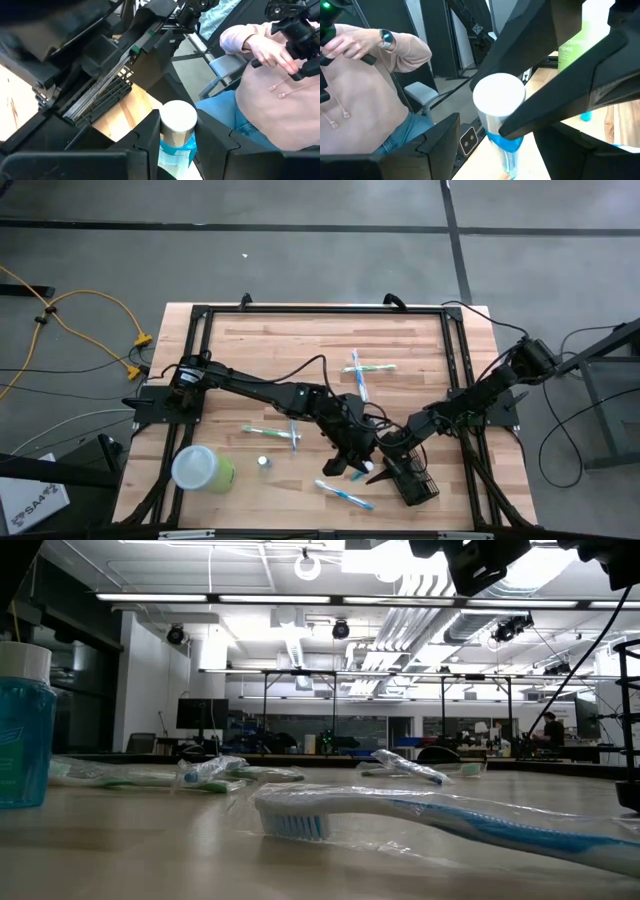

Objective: Pick & Place toothbrushing station
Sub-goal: Put the top blue mouthwash into the middle section of the of the black wire organizer

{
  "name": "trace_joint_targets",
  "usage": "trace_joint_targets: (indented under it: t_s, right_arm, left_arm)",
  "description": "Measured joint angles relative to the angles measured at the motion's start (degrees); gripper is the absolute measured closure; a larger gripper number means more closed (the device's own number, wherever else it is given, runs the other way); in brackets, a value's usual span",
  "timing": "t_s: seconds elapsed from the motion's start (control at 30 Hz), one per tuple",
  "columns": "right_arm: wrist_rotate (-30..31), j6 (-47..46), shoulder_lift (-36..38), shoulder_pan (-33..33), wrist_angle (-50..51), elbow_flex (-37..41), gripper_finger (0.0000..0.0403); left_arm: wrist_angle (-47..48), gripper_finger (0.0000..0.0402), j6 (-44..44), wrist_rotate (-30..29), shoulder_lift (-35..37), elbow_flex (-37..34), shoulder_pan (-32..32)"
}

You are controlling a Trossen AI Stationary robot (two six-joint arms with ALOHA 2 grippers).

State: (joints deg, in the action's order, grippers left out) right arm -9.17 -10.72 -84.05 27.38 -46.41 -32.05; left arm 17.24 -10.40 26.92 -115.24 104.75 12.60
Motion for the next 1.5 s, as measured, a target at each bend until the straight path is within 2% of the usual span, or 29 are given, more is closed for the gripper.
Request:
trace_joint_targets:
  t_s: [1.5]
  right_arm:
    - [1.68, -0.66, 0.02, -0.01, 0.37, 0.00, 0.0165]
  left_arm:
    - [1.74, 0.0308, -3.84, 0.09, 0.00, 0.00, 0.00]
